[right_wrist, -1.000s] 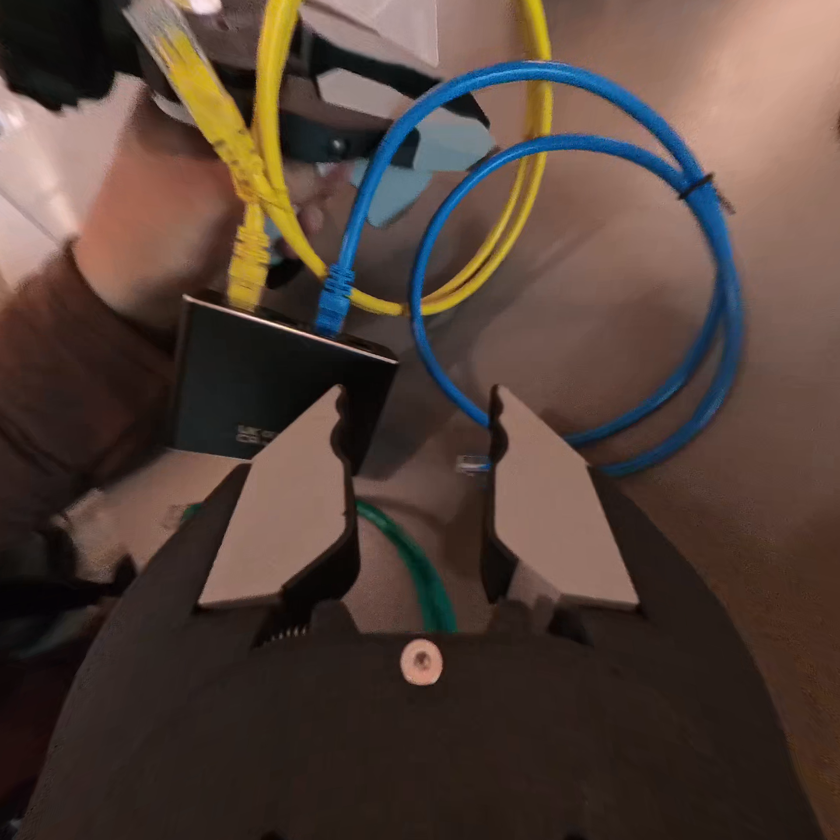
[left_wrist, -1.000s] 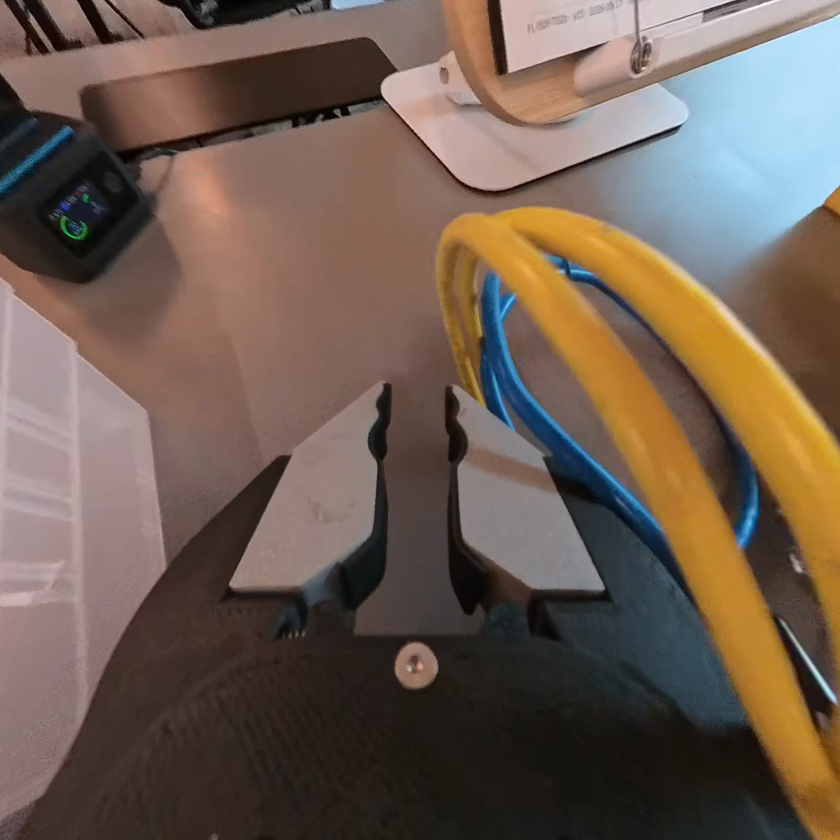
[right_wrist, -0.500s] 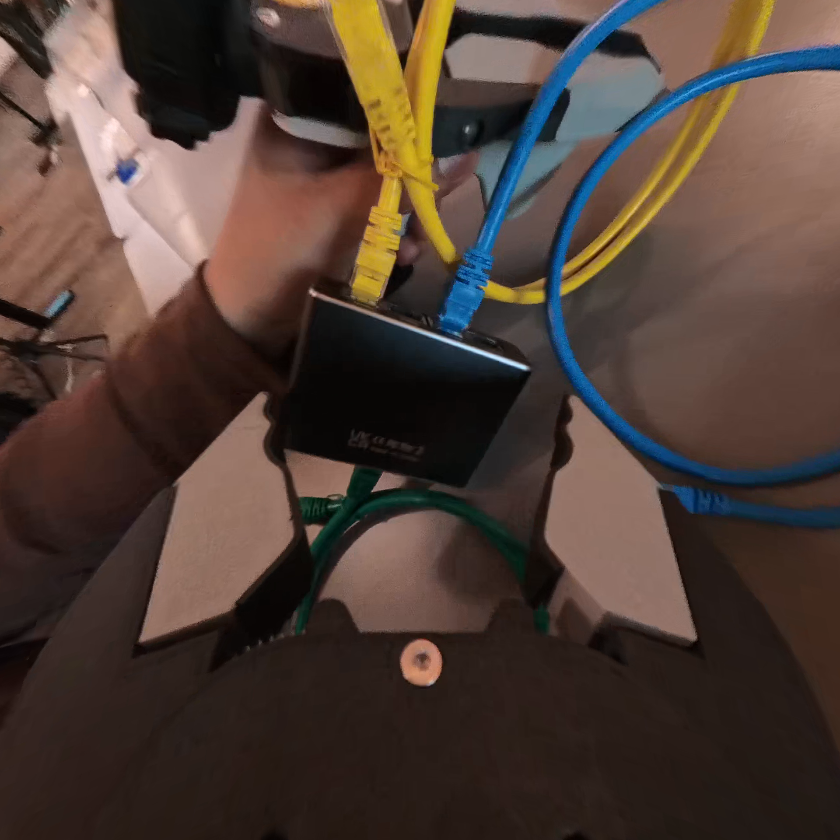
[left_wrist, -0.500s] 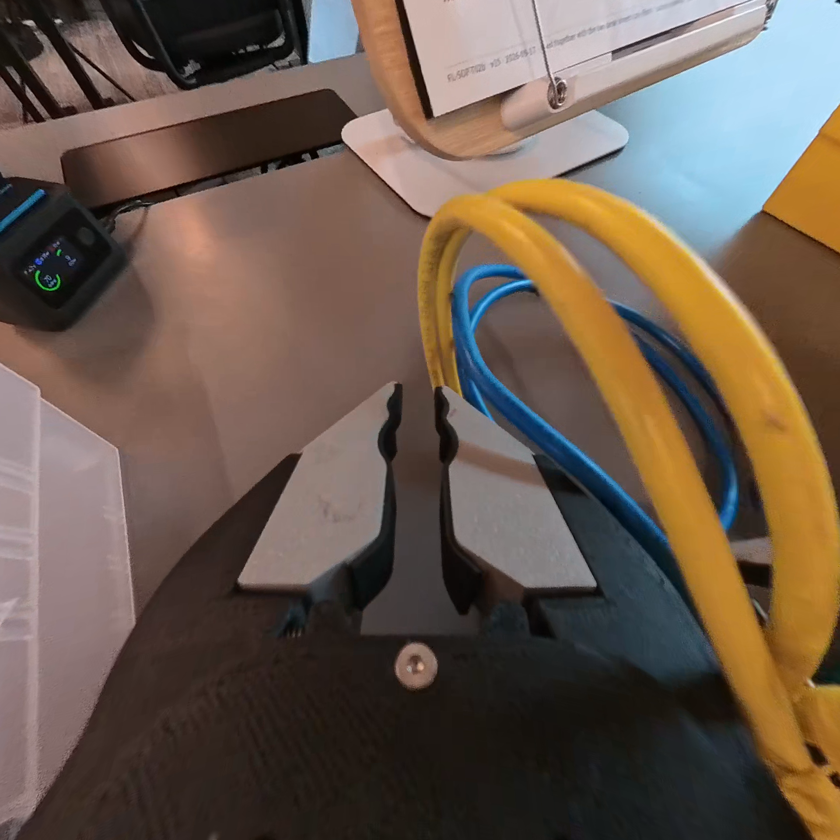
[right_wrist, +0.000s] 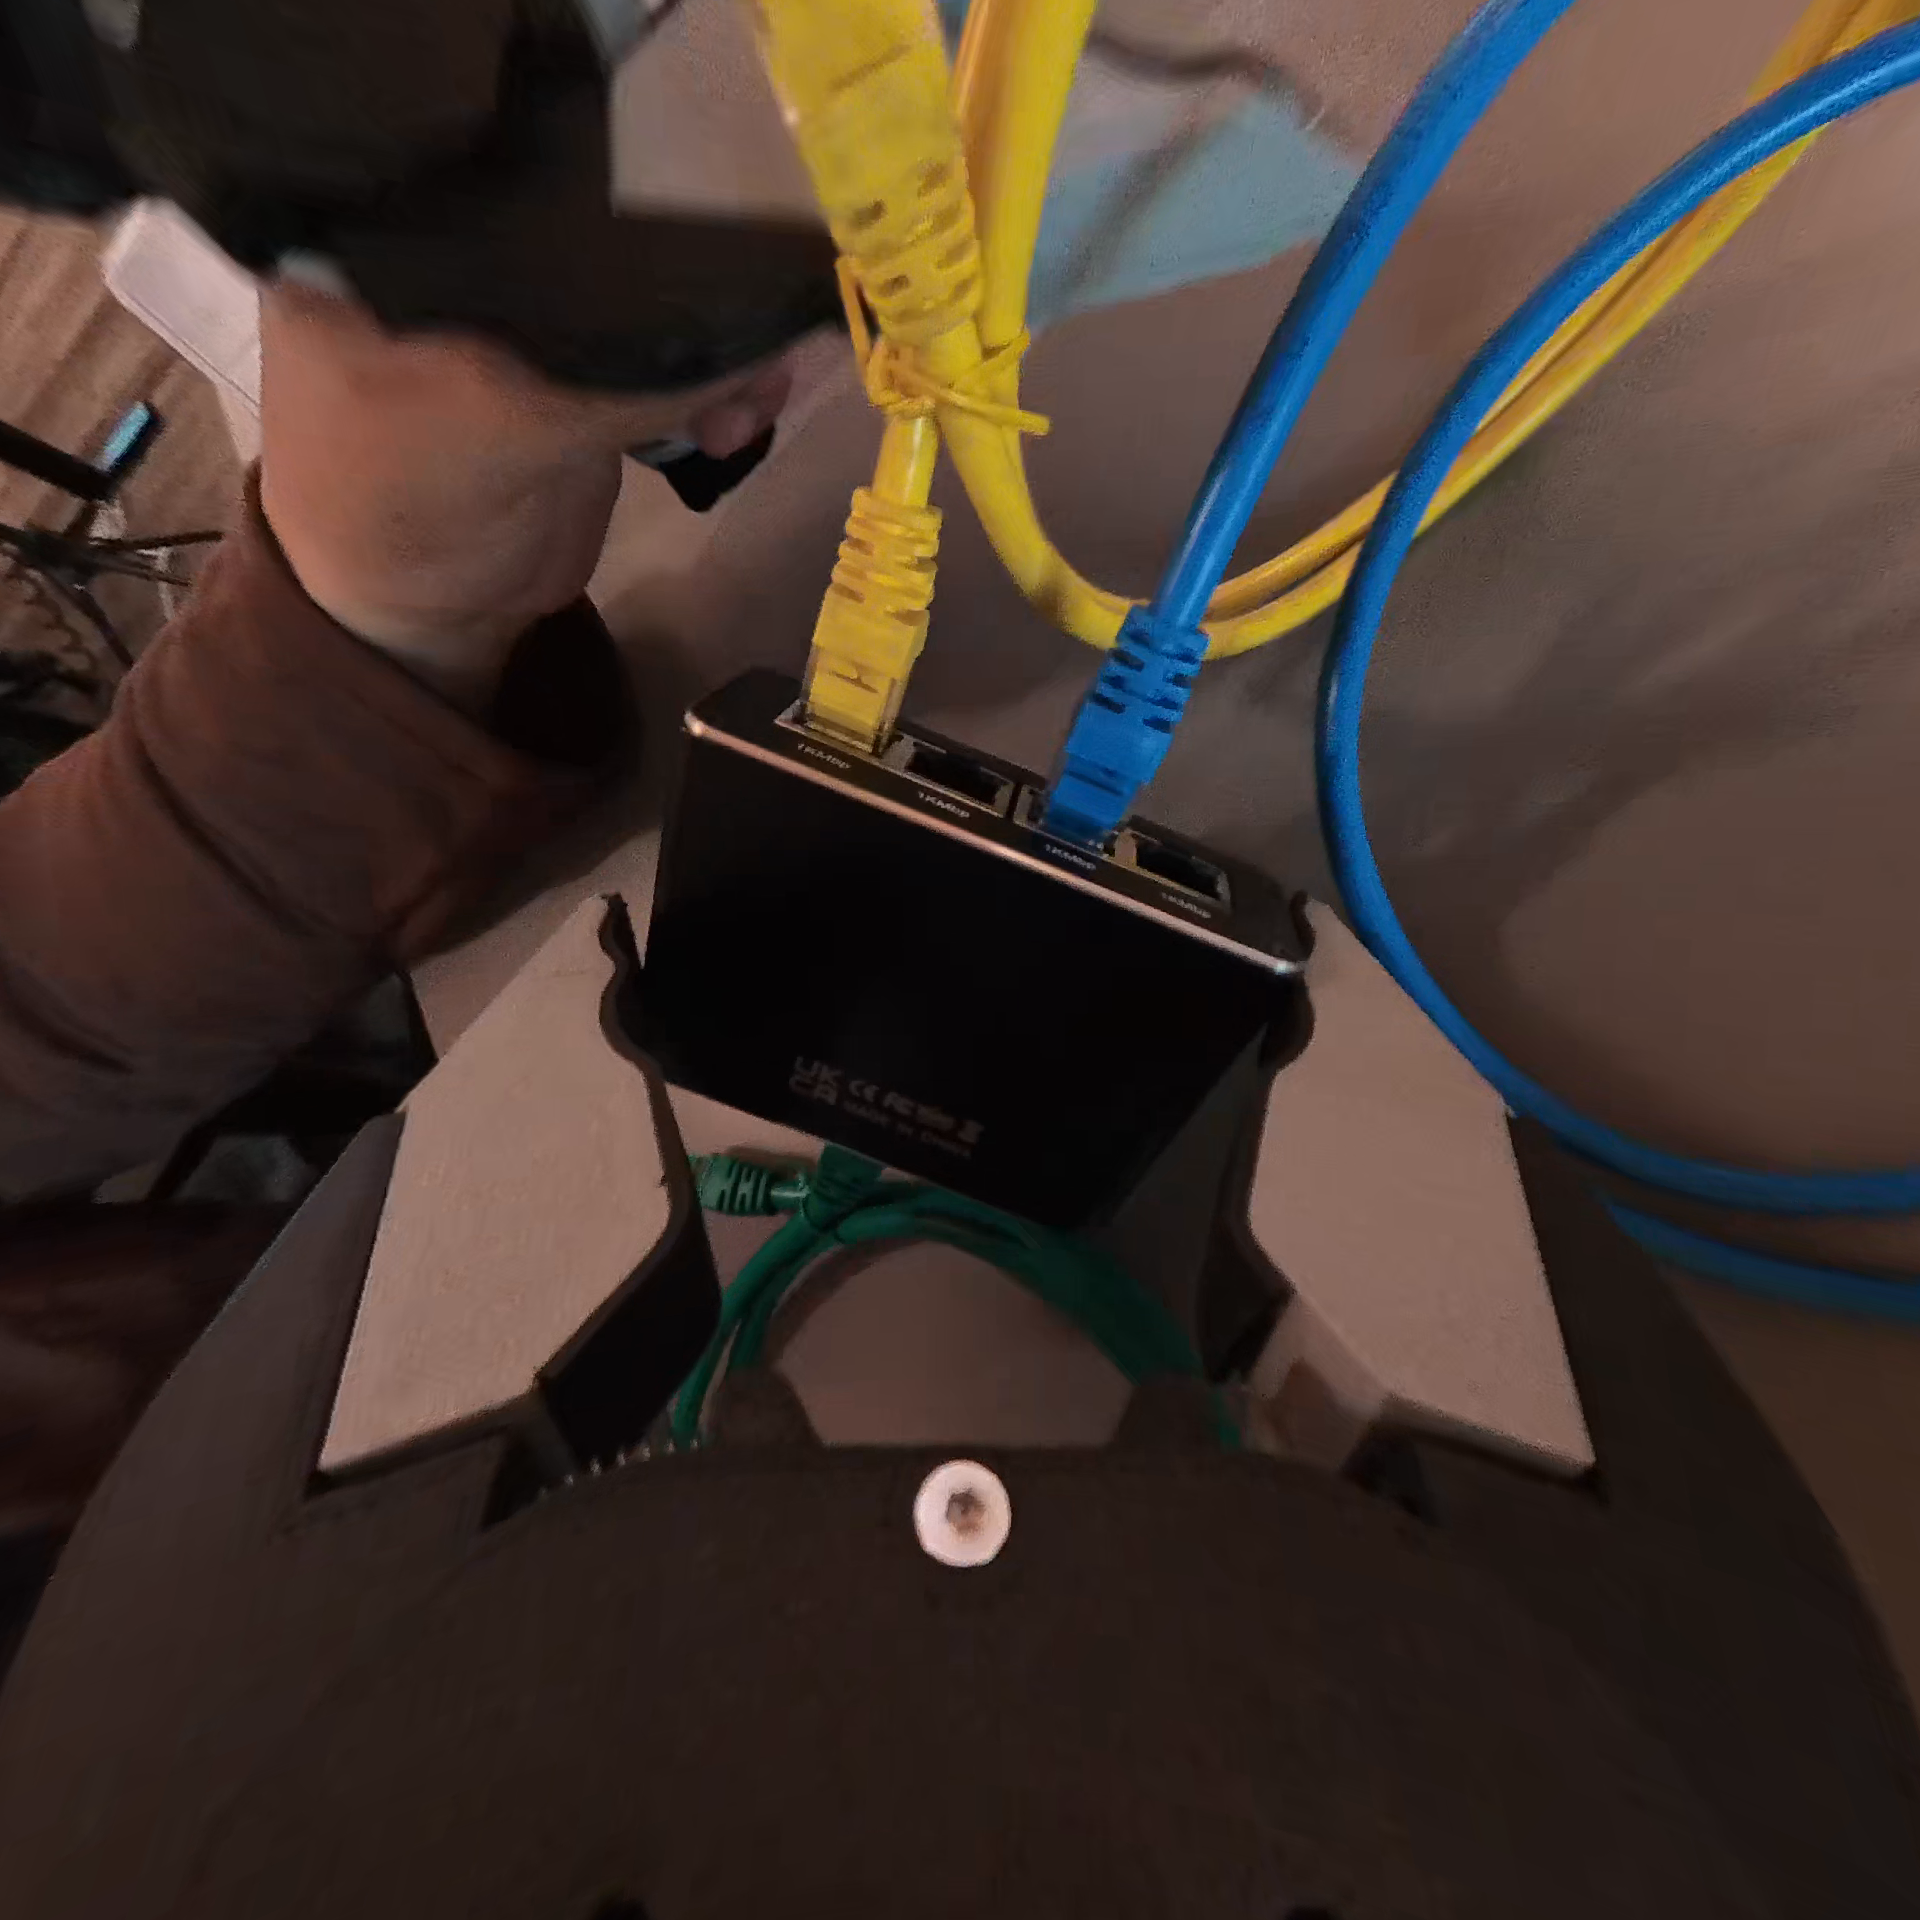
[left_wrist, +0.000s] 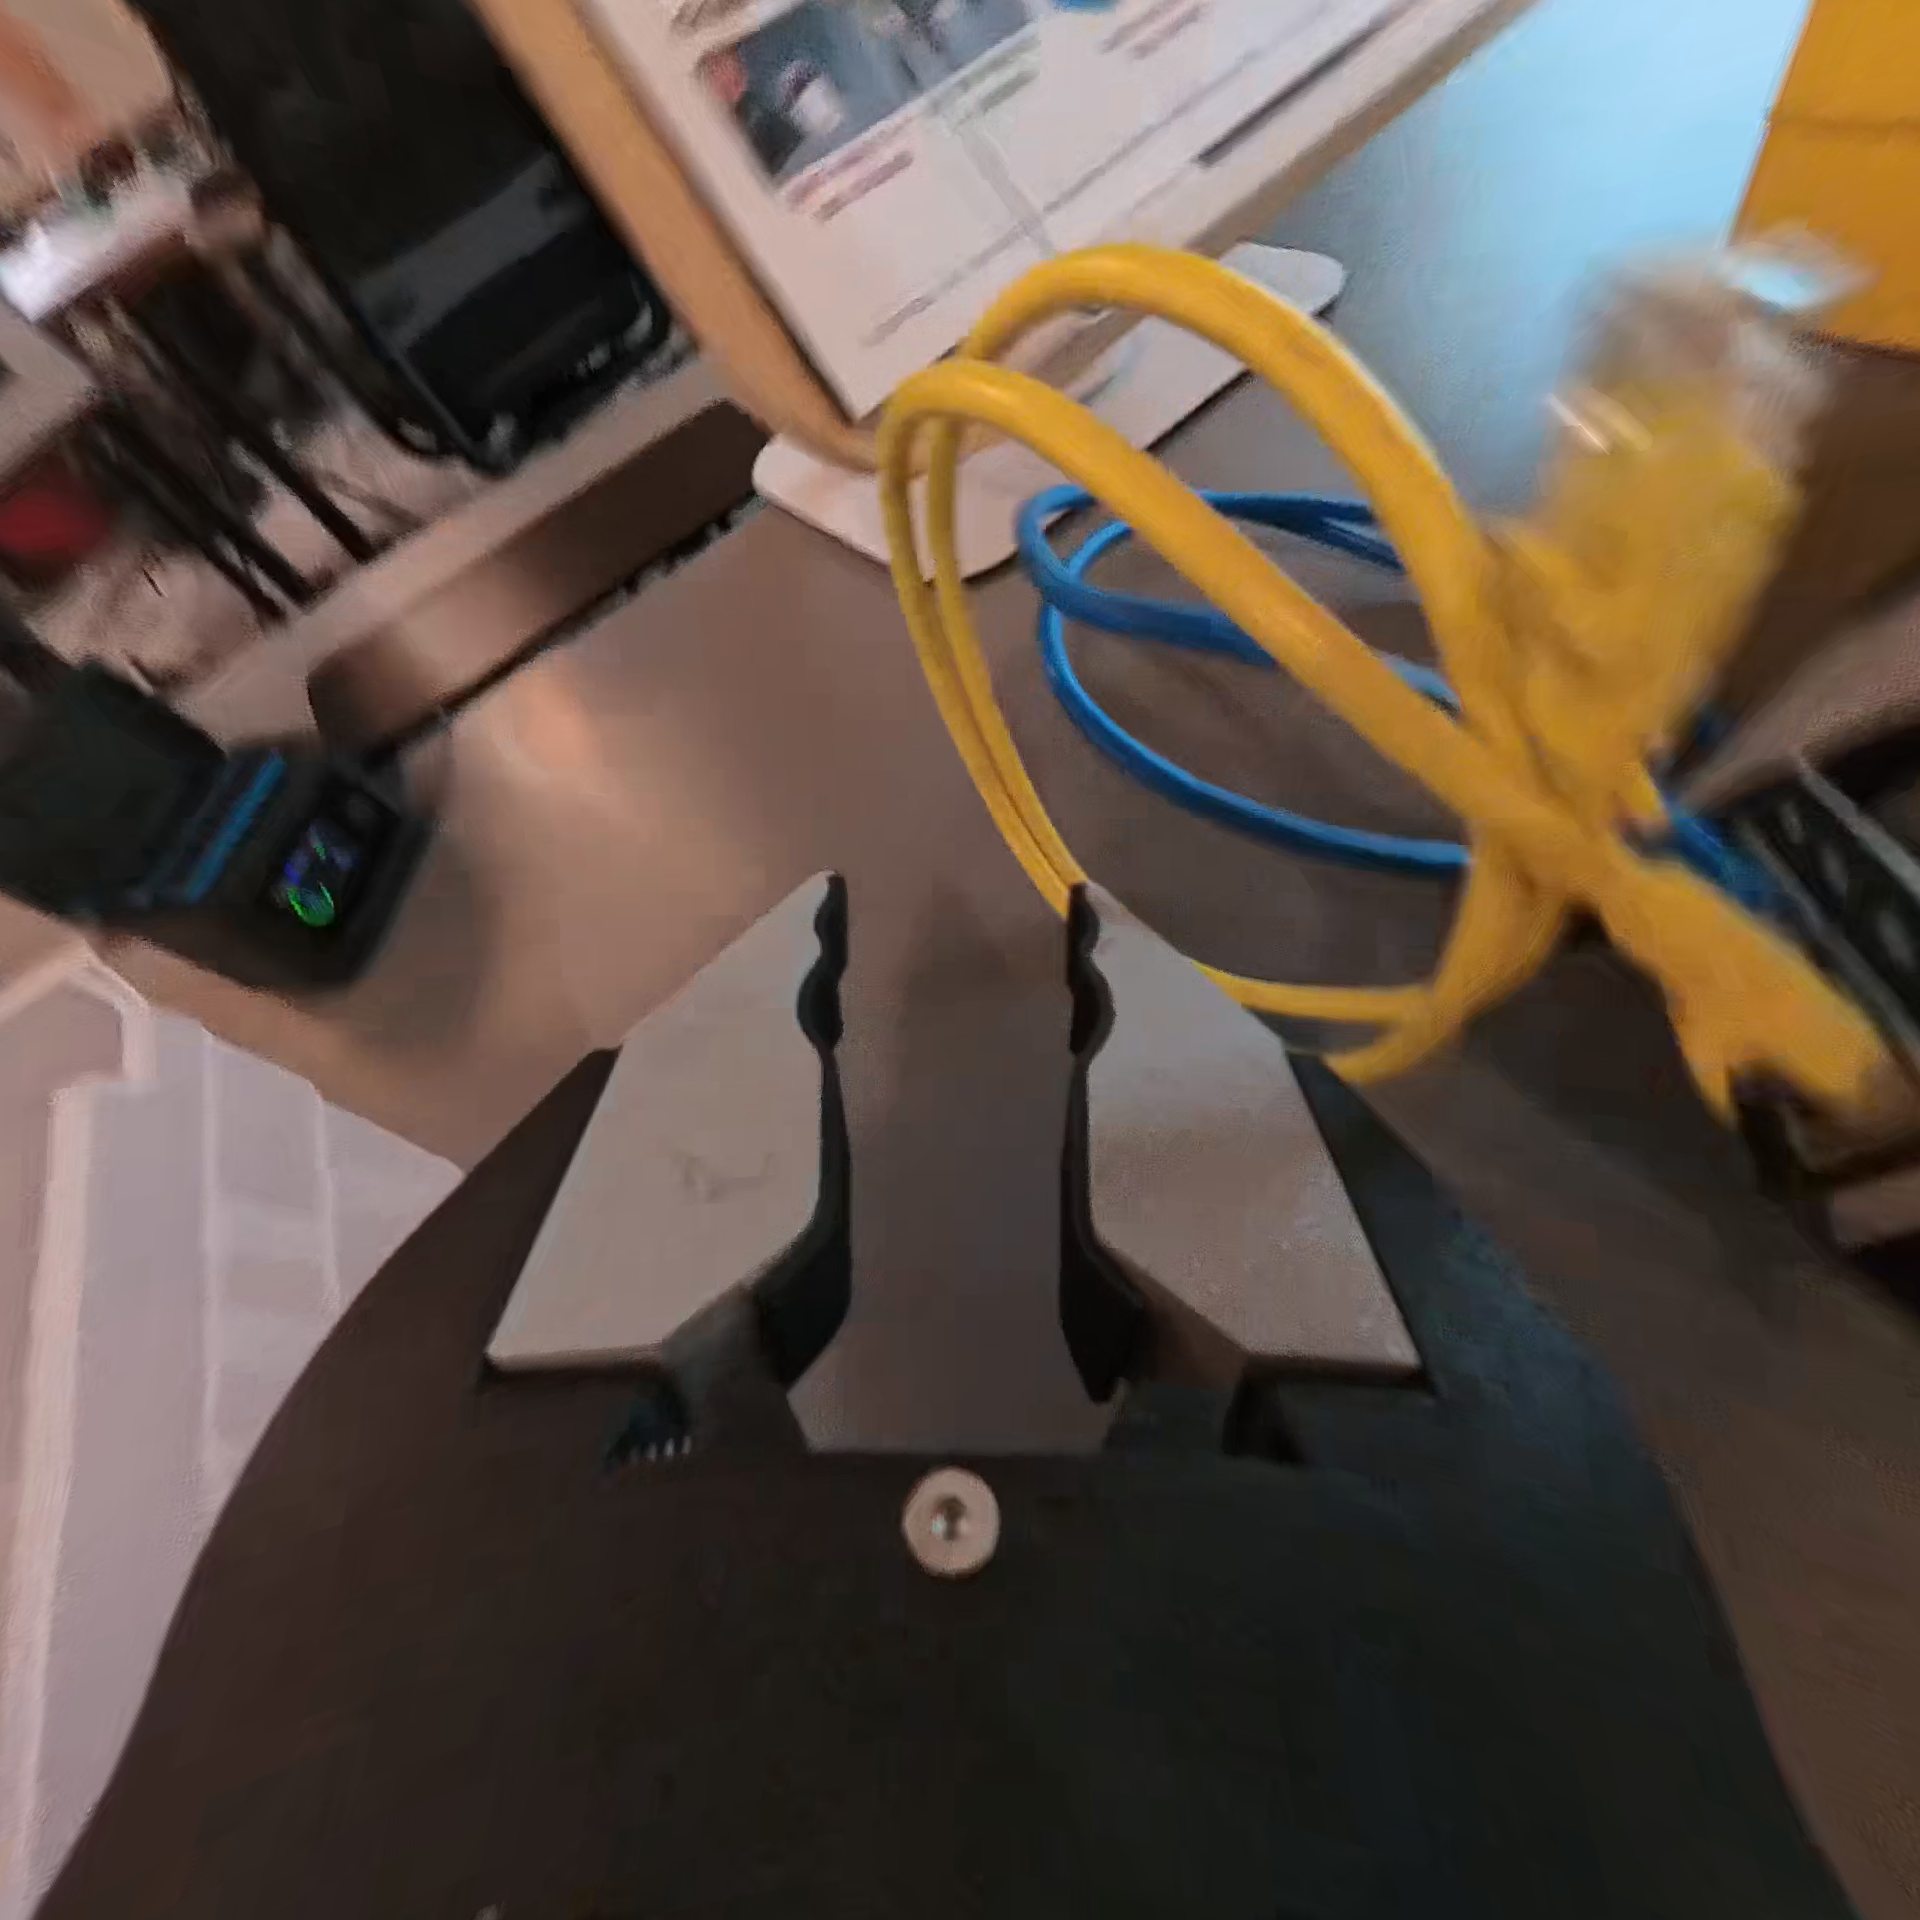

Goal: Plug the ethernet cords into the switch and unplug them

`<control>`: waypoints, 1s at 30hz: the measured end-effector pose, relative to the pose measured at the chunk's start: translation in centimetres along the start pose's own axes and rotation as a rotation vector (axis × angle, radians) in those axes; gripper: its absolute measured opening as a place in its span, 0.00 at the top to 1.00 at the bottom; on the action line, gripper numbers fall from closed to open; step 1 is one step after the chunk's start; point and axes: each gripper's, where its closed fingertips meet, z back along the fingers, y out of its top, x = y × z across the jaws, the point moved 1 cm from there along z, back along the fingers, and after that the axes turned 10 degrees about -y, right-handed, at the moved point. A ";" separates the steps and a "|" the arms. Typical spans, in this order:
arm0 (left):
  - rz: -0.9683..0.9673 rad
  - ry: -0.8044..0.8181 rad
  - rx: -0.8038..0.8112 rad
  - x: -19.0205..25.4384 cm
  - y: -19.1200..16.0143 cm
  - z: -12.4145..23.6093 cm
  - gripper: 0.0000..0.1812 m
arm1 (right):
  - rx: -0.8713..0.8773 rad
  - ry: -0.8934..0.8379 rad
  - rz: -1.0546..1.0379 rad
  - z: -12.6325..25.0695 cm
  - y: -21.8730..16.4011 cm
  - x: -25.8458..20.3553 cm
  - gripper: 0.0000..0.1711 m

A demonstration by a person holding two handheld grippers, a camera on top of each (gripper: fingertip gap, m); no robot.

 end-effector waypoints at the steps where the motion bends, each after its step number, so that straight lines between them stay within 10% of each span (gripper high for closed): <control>1: -0.091 0.014 0.005 0.4 0.5 0.1 0.75 | 0.004 0.028 -0.012 0.7 0.3 0.9 0.31; 18: -0.908 -0.039 0.059 11.2 1.4 -0.2 0.53 | -0.003 0.239 0.070 2.3 -1.3 5.2 0.31; 30: -1.336 0.166 0.153 15.3 2.5 -0.6 0.68 | -0.150 0.199 0.286 2.5 -4.2 2.0 0.30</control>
